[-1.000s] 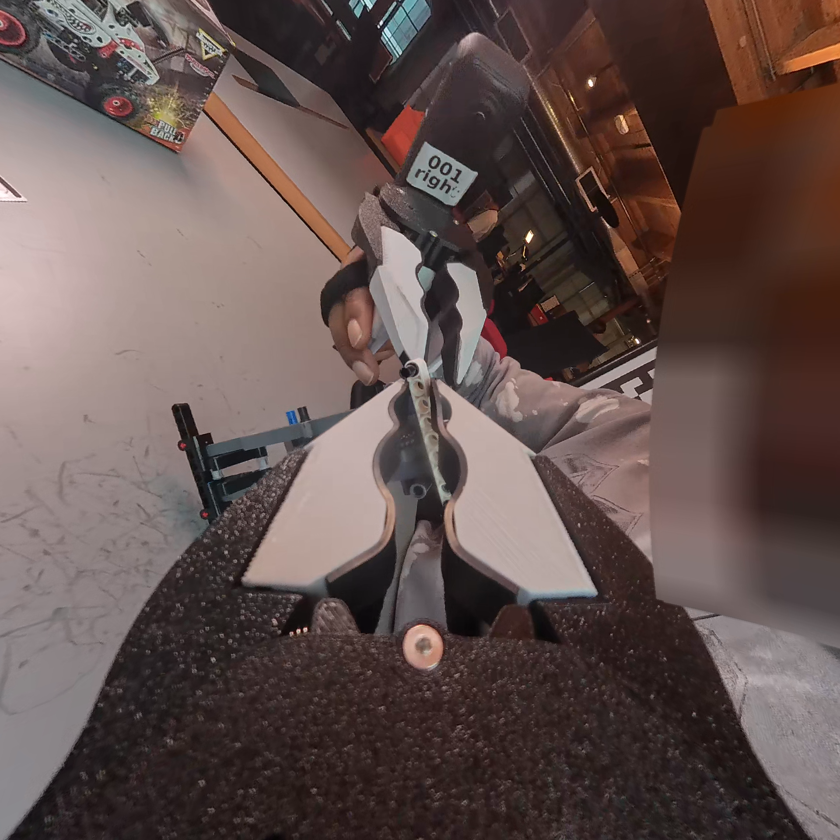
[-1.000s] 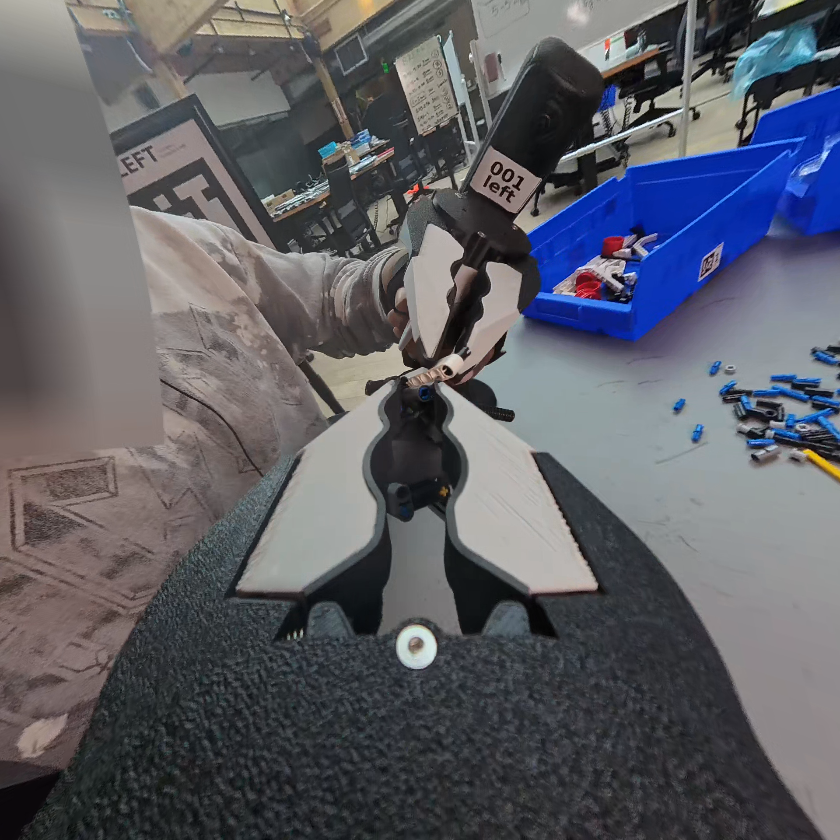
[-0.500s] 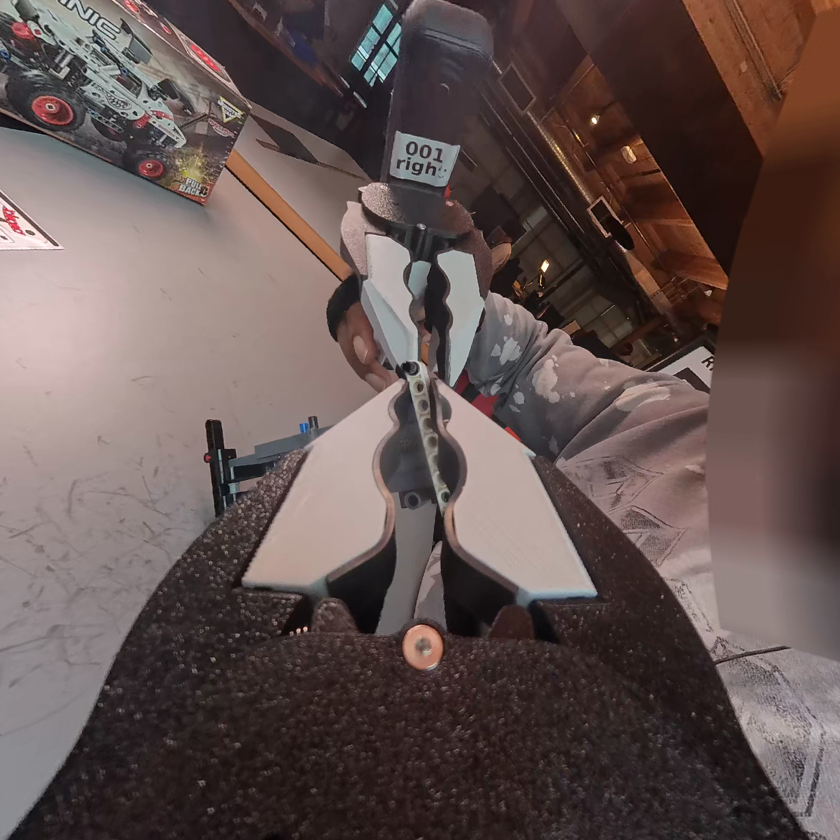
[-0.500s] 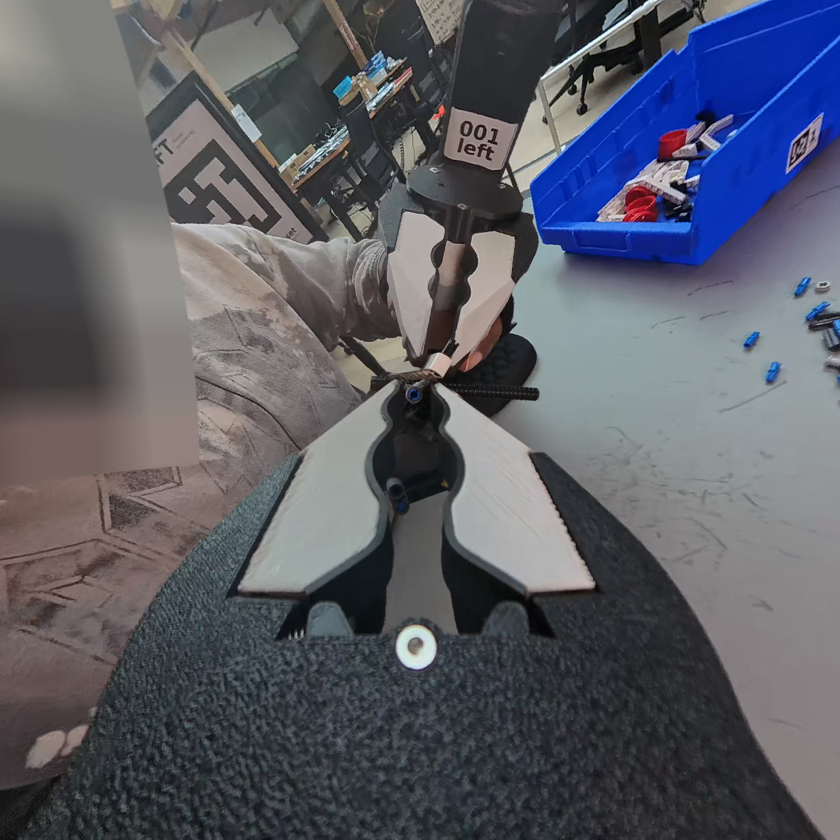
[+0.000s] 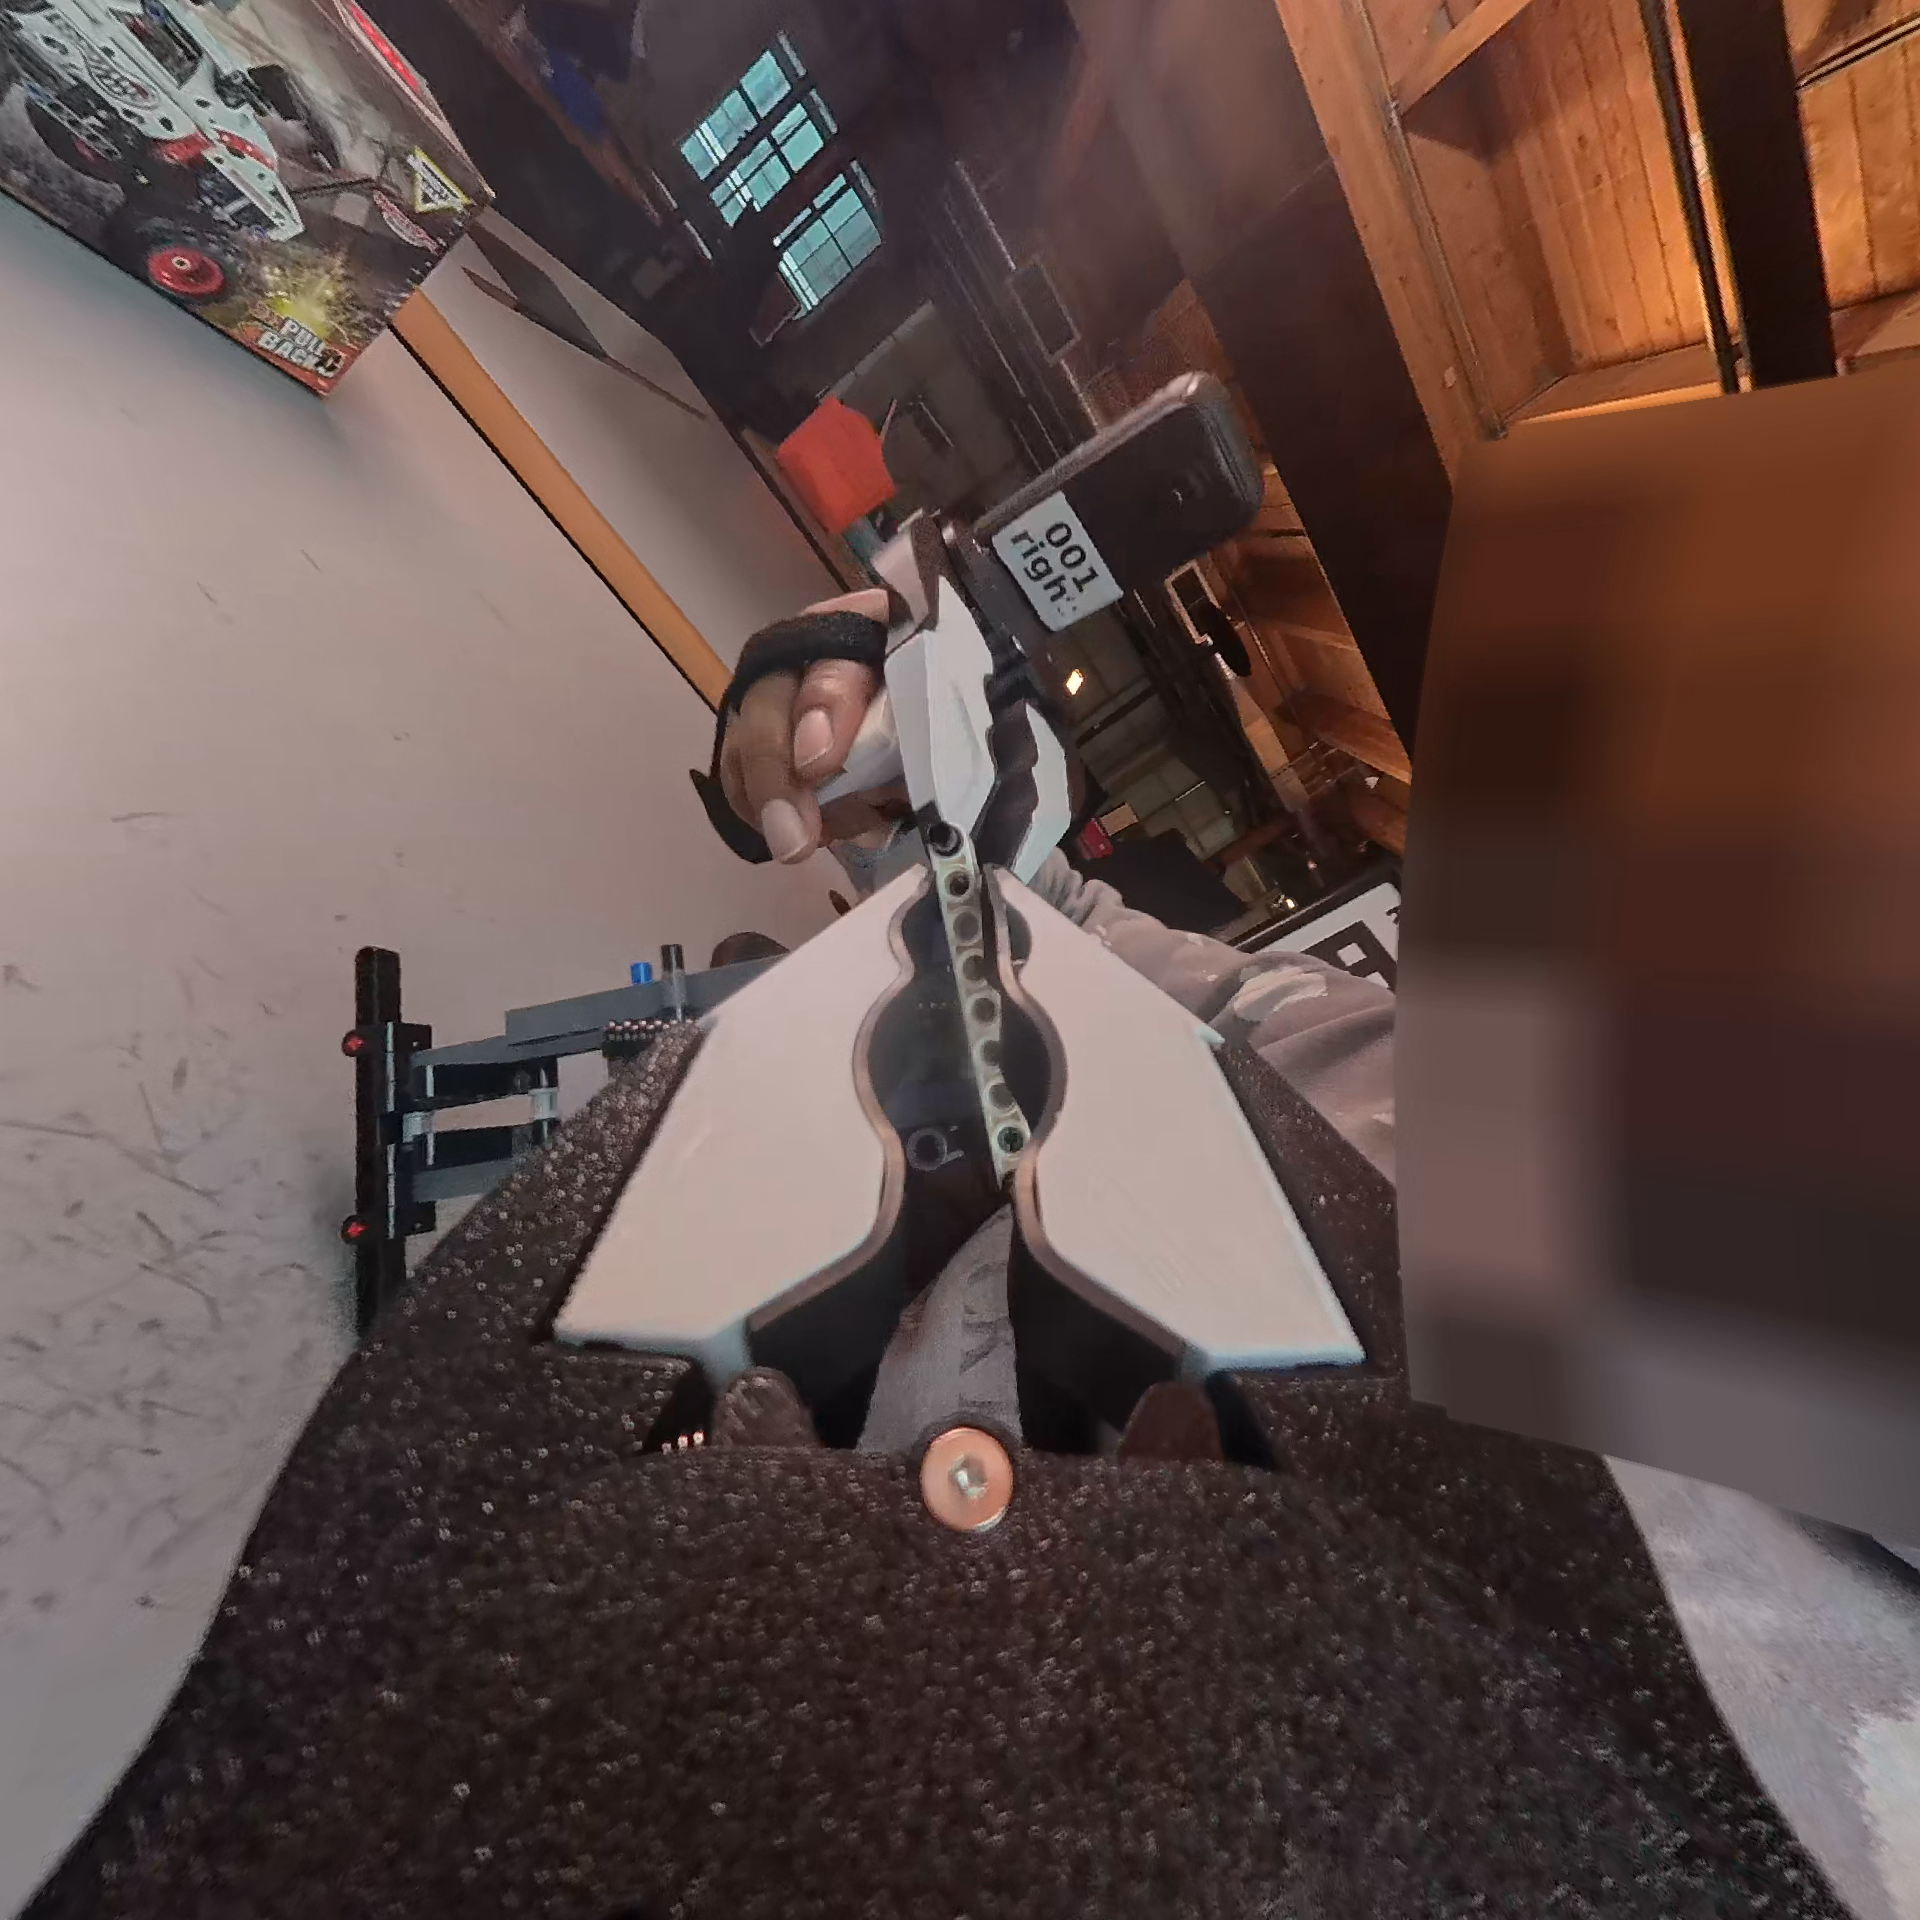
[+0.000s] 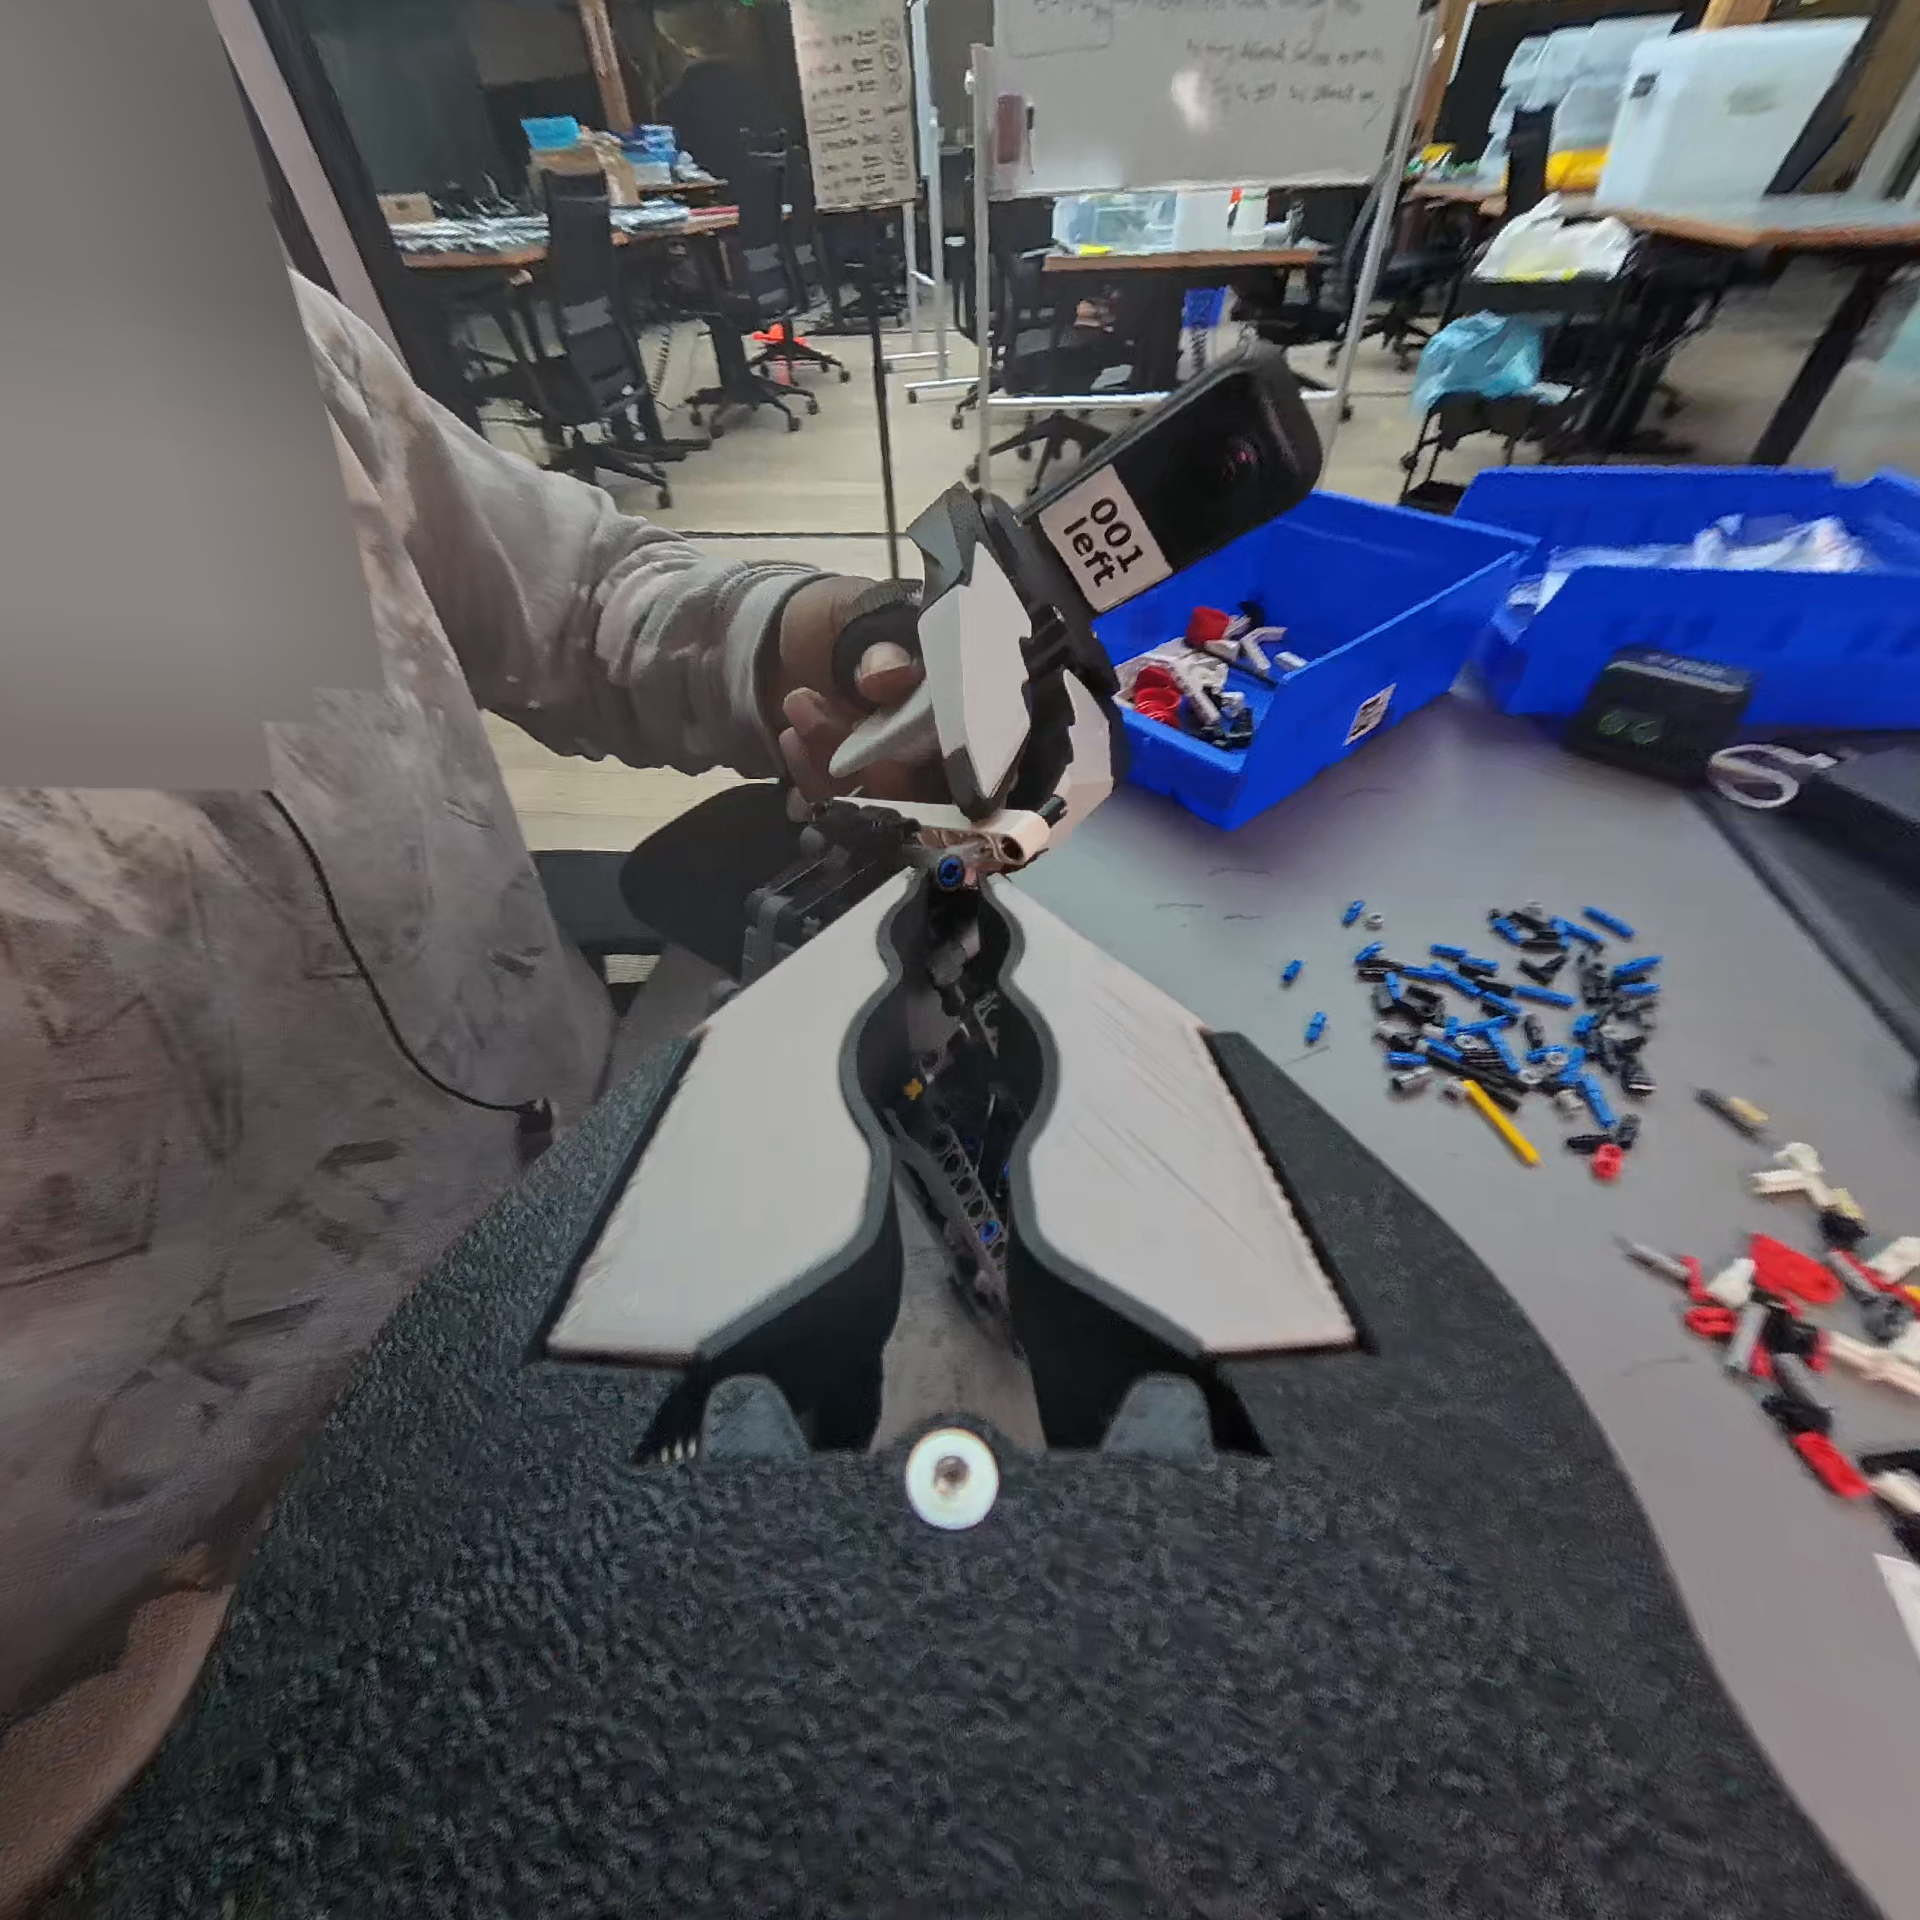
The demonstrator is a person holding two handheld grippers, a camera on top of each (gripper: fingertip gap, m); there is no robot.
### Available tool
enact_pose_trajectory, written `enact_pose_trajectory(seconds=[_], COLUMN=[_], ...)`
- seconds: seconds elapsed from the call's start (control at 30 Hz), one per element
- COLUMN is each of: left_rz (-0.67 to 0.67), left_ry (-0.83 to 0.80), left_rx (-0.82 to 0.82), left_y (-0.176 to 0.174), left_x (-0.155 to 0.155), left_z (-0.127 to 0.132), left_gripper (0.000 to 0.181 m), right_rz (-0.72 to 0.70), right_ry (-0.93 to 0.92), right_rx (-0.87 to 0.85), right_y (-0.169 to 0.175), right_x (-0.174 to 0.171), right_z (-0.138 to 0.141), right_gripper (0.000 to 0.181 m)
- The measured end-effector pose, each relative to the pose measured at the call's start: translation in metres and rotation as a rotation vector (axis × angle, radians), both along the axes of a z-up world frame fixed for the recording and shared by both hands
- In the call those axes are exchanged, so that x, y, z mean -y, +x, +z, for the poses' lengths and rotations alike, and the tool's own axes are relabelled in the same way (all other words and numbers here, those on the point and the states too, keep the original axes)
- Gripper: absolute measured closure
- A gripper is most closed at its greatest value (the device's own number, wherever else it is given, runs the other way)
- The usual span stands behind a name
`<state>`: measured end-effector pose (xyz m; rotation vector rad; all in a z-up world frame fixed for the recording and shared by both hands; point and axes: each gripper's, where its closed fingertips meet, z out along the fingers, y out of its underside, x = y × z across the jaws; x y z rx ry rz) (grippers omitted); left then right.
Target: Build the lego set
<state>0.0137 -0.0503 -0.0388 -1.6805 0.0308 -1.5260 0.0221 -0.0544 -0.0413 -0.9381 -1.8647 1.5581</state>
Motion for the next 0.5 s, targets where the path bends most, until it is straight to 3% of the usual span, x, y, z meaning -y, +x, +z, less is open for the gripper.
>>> enact_pose_trajectory(seconds=[0.33, 0.5], left_rz=[-0.109, -0.120], left_ry=[-0.024, -0.031], left_rx=[0.055, 0.049], left_y=[0.0000, -0.0023], left_x=[0.0057, 0.0052], left_z=[-0.0009, -0.0029], left_gripper=[0.173, 0.173], right_rz=[-0.173, -0.170], right_ry=[0.153, 0.130], right_rx=[-0.174, -0.182], right_y=[-0.0013, -0.0046], right_x=[0.0060, 0.0063], right_z=[0.0006, 0.0006], right_gripper=[0.178, 0.179])
